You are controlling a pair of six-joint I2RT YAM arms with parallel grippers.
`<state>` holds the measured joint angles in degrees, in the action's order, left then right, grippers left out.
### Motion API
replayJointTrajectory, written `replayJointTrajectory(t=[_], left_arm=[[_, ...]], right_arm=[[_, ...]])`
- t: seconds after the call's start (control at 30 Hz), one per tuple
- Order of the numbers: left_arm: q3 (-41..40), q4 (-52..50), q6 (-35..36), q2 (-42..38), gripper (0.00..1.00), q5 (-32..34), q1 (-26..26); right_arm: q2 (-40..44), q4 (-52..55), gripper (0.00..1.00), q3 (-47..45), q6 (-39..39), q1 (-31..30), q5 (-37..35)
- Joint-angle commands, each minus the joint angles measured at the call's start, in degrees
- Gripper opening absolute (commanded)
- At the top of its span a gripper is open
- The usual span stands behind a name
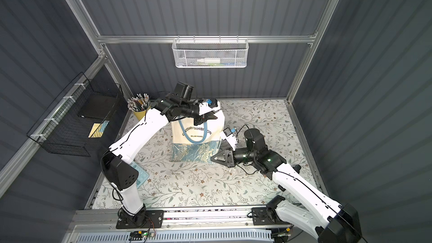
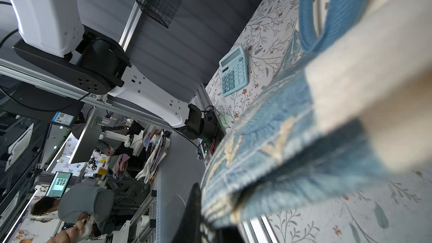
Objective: Put away the canvas bag
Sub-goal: Press the canvas bag.
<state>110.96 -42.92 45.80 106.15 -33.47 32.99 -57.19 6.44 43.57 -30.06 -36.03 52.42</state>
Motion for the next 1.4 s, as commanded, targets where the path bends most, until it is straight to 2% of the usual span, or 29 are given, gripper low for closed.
replayJointTrajectory(t=[0.0, 0.1, 0.27, 0.43, 0.5, 0.57, 0.73, 0.87, 0.9, 0.97, 1.1, 1.2, 1.3, 1.37], left_arm=[[-1.4, 6.2, 0.2, 3.3, 0.0, 15.5, -2.0], [-0.9, 9.1, 0.2, 6.6, 0.0, 20.4, -2.4], [3.9, 12.7, -3.6, 12.9, 0.0, 24.6, -2.8], [5.5, 16.7, -4.7, 16.8, 0.0, 31.9, -2.8], [5.3, 16.4, -4.8, 17.6, 0.05, 33.0, -2.8], [4.3, 15.8, -5.0, 18.2, 0.15, 33.2, -2.9], [3.1, 13.8, -5.5, 20.3, 0.14, 33.1, -2.4], [3.7, 13.7, -5.8, 21.8, 0.14, 35.3, -1.8], [3.9, 14.1, -5.7, 22.0, 0.12, 36.6, -1.5], [4.4, 14.3, -6.3, 21.7, 0.0, 38.5, -1.4], [2.7, 17.0, -7.9, 18.2, 0.0, 42.0, -1.4], [1.8, 18.4, -9.0, 15.3, 0.0, 41.0, -1.4], [4.3, 15.7, -9.2, 16.1, 0.0, 39.9, -1.4], [6.0, 13.5, -8.5, 17.9, 0.03, 39.3, -1.3]], right_arm=[[0.5, -8.2, 0.0, 0.9, -1.6, -0.7, 6.3], [-2.9, -9.9, 0.0, 2.9, -2.7, 0.6, 6.6], [-9.4, 2.0, 0.0, 7.9, 3.8, 4.2, 5.4], [-5.9, 0.9, 0.0, 4.9, 1.2, 9.7, 4.5], [-4.4, 1.3, 0.0, 3.6, 0.5, 11.5, 4.4], [-3.6, 3.4, 0.0, 2.8, 0.1, 12.6, 4.3], [-3.6, 8.8, 0.0, 0.8, 1.0, 12.9, 5.0], [-0.5, 7.4, 0.0, -3.3, -1.6, 12.9, 4.3], [0.3, 6.5, 0.0, -4.1, -2.4, 12.9, 4.4], [1.3, 4.9, 0.0, -4.7, -3.0, 12.9, 5.4], [1.4, 5.4, 0.0, -3.8, -2.2, 12.8, 2.9], [-1.0, 9.1, 0.0, -3.4, 0.4, 12.9, -1.1], [-4.4, 12.6, 0.0, -3.7, 2.4, 13.0, -2.7], [-4.9, 11.9, 0.0, -5.4, 1.1, 12.8, -3.3]])
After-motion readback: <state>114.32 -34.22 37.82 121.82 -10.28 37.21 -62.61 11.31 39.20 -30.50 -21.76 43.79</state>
